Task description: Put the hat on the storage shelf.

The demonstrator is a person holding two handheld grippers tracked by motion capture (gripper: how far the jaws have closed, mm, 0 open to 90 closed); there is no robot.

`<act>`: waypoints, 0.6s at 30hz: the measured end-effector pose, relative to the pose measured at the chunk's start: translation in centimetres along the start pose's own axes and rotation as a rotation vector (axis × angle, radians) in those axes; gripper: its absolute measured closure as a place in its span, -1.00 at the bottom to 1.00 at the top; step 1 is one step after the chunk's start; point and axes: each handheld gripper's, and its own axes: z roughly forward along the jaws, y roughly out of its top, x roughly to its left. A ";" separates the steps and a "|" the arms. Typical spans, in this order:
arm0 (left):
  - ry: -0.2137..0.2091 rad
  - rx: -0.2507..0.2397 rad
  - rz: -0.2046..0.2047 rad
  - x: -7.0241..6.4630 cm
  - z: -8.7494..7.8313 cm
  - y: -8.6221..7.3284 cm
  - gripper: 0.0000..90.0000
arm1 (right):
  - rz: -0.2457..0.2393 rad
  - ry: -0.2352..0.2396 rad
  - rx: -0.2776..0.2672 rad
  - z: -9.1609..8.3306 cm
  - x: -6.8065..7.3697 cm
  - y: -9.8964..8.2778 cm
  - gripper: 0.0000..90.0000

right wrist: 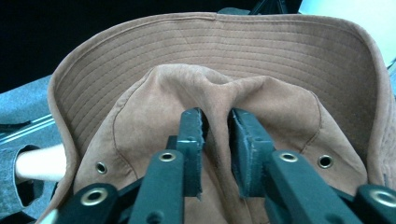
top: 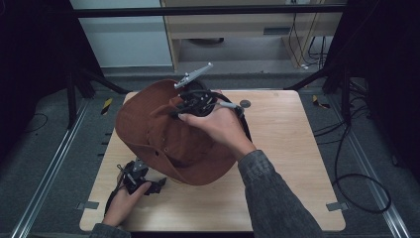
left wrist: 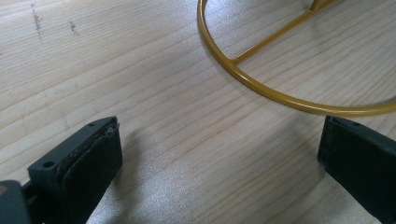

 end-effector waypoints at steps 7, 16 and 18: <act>0.001 0.000 0.000 0.0 0.0 0.0 -1.00 | 0.008 -0.011 -0.006 0.1 -0.1 0.2 0.50; 0.002 0.001 0.003 0.0 0.0 0.0 -1.00 | 0.013 -0.024 -0.004 -0.2 -0.2 0.2 0.20; -0.001 0.001 0.001 0.0 0.0 0.0 -1.00 | 0.017 -0.027 -0.002 -0.2 -0.3 0.1 0.20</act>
